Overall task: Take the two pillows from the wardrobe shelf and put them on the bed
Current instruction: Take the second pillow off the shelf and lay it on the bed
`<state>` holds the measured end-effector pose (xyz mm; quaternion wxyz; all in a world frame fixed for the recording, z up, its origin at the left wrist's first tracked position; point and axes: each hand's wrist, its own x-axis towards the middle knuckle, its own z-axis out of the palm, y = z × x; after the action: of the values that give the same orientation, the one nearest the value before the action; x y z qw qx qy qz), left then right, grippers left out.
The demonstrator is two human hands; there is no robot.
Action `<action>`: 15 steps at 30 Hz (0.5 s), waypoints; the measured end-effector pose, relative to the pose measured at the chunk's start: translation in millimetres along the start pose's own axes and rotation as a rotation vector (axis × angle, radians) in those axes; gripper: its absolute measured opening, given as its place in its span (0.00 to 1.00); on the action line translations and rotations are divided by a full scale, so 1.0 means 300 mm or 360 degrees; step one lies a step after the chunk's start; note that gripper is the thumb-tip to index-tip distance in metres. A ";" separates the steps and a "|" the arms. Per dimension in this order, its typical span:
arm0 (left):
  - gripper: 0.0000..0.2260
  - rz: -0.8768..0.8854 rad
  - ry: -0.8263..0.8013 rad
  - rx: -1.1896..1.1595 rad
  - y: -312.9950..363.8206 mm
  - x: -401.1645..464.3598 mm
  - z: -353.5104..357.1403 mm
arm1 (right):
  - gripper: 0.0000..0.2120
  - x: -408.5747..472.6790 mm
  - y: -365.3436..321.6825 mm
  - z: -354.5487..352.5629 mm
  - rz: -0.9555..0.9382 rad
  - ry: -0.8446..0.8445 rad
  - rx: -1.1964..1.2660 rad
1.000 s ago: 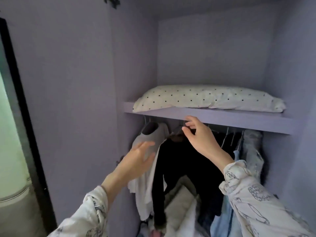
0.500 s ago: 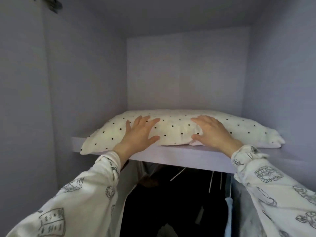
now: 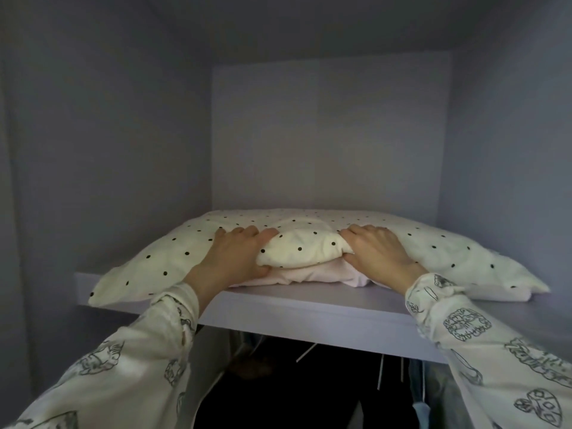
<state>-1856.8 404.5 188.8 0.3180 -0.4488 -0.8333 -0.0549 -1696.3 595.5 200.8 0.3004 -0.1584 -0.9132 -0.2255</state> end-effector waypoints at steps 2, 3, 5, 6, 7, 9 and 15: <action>0.30 -0.0003 0.0036 -0.0003 0.009 -0.015 -0.007 | 0.12 -0.014 -0.007 -0.014 0.0013 0.0048 0.0036; 0.30 -0.0004 0.0046 -0.0006 0.011 -0.030 -0.014 | 0.11 -0.026 -0.012 -0.023 0.0011 0.0071 0.0044; 0.30 -0.0001 0.0078 -0.0026 0.012 -0.076 -0.033 | 0.10 -0.063 -0.023 -0.045 -0.0006 0.0142 0.0050; 0.31 0.0000 0.0095 -0.0042 0.012 -0.105 -0.046 | 0.10 -0.086 -0.031 -0.060 -0.0015 0.0180 0.0061; 0.31 0.0000 0.0111 -0.0055 0.012 -0.136 -0.061 | 0.10 -0.111 -0.041 -0.079 -0.0025 0.0210 0.0078; 0.33 -0.0002 0.0134 -0.0066 0.021 -0.203 -0.099 | 0.11 -0.164 -0.063 -0.124 -0.0024 0.0241 0.0111; 0.42 0.0057 0.0208 0.0052 0.069 -0.460 -0.206 | 0.08 -0.386 -0.182 -0.280 0.0076 0.0386 0.0176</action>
<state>-1756.5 294.9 153.7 0.3800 -0.4539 -0.8033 -0.0647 -1590.2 488.8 171.9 0.4220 -0.1348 -0.8772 -0.1852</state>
